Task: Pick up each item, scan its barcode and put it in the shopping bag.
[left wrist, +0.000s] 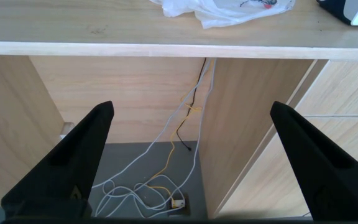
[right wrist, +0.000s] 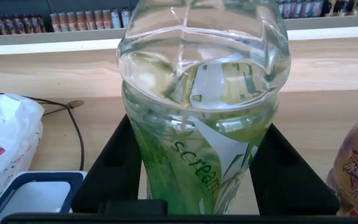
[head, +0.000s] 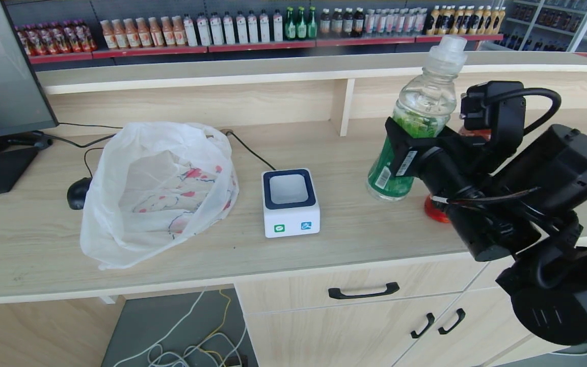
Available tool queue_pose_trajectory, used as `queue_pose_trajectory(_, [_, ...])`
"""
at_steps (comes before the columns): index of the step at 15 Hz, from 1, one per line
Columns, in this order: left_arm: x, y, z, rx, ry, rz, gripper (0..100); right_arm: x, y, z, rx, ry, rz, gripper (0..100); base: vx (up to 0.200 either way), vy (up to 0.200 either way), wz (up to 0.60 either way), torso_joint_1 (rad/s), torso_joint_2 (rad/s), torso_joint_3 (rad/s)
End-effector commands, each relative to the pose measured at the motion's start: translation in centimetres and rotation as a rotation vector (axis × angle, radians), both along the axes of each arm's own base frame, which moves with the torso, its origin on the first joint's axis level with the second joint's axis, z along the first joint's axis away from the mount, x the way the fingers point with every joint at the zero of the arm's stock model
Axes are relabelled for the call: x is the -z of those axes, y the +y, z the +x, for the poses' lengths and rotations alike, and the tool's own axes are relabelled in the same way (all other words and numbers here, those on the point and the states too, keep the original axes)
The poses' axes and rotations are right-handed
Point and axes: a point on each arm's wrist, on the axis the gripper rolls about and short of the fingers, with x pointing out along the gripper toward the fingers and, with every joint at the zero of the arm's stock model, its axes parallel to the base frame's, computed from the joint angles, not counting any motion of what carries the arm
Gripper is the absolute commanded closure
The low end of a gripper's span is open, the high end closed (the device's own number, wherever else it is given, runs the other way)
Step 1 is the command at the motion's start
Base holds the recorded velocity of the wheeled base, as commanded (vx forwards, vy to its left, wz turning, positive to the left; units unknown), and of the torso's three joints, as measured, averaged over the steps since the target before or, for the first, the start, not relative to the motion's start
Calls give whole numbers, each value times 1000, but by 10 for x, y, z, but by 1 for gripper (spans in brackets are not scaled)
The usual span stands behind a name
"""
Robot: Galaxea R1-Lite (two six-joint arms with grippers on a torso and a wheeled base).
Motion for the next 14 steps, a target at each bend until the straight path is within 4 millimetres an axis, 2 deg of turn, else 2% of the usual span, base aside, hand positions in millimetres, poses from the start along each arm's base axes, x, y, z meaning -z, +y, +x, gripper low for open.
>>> queue_pose_trajectory(1, [0, 0, 0, -1, -1, 0, 0, -9, -11, -33, -36, -11, 9, 100, 0, 0, 0, 0, 0, 0])
queue_pose_trajectory(3, [0, 0, 0, -1, -1, 0, 0, -10, -10, -48, -72, -12, 11, 100, 0, 0, 0, 0, 0, 0])
queue_pose_trajectory(7, [0, 0, 0, -1, -1, 0, 0, 11, -21, -96, -168, 51, -42, 100, 0, 0, 0, 0, 0, 0])
queue_pose_trajectory(11, [0, 0, 0, -1, -1, 0, 0, 18, -33, -122, -223, 63, -57, 100, 0, 0, 0, 0, 0, 0])
queue_pose_trajectory(14, [0, 0, 0, -1, -1, 0, 0, 18, -33, -128, -246, 58, -52, 100, 0, 0, 0, 0, 0, 0])
